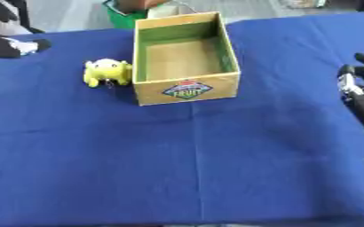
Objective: Pick up objects on the table and place them in the box.
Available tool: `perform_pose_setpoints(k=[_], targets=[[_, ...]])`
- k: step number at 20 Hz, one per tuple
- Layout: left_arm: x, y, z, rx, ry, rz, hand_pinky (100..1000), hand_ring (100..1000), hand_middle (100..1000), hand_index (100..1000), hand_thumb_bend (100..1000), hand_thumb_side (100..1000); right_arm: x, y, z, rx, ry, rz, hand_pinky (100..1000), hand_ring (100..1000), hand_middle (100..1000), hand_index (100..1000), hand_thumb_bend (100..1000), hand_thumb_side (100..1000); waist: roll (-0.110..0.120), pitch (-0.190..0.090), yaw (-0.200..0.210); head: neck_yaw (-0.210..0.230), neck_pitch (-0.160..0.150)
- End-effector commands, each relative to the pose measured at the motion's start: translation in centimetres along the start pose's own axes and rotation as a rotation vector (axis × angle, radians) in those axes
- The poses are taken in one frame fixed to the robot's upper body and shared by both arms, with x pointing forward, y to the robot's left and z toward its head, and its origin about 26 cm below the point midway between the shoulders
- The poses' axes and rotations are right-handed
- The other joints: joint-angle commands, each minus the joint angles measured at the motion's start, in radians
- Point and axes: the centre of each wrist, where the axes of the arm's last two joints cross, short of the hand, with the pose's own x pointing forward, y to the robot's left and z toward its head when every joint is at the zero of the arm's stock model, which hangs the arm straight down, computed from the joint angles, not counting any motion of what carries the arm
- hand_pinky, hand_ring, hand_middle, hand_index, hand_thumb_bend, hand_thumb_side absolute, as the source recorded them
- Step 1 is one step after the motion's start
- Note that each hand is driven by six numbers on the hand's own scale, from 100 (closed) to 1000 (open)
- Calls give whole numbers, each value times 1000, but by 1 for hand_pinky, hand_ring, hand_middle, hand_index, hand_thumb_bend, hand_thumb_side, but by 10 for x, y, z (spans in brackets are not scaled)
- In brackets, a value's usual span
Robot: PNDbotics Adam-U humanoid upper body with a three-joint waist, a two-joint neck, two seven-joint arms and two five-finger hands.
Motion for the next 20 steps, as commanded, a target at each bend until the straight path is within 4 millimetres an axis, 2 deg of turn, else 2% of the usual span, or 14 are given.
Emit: perform_pose_setpoints(k=[1,9,15,16,20], targets=[[-8,12,-13,-71,1,-121,655,624,683,781,707,183,4,-4,-3,5,-17,10,747,895,654,909,100,548,-1,-20,-4,5,3],[-5,-13,-46,-234,-27,-202,671,633,685,777,719,150,3,-1,-2,19,-13,6,747,895,654,909,100,548,-1,-27,-24,6,8],[-4,-32,-53,-382,-73,-234,692,653,705,788,725,119,3,0,-2,27,-14,3,747,895,654,909,100,551,2,-26,-36,10,7],[-4,-35,-54,-400,-80,-242,695,658,703,789,695,115,3,0,-2,28,-14,2,747,895,654,909,100,548,2,-26,-38,10,7],[0,-42,-56,-425,-102,-263,699,665,705,788,685,102,3,1,-2,29,-14,0,747,895,654,909,100,548,2,-25,-44,11,5]])
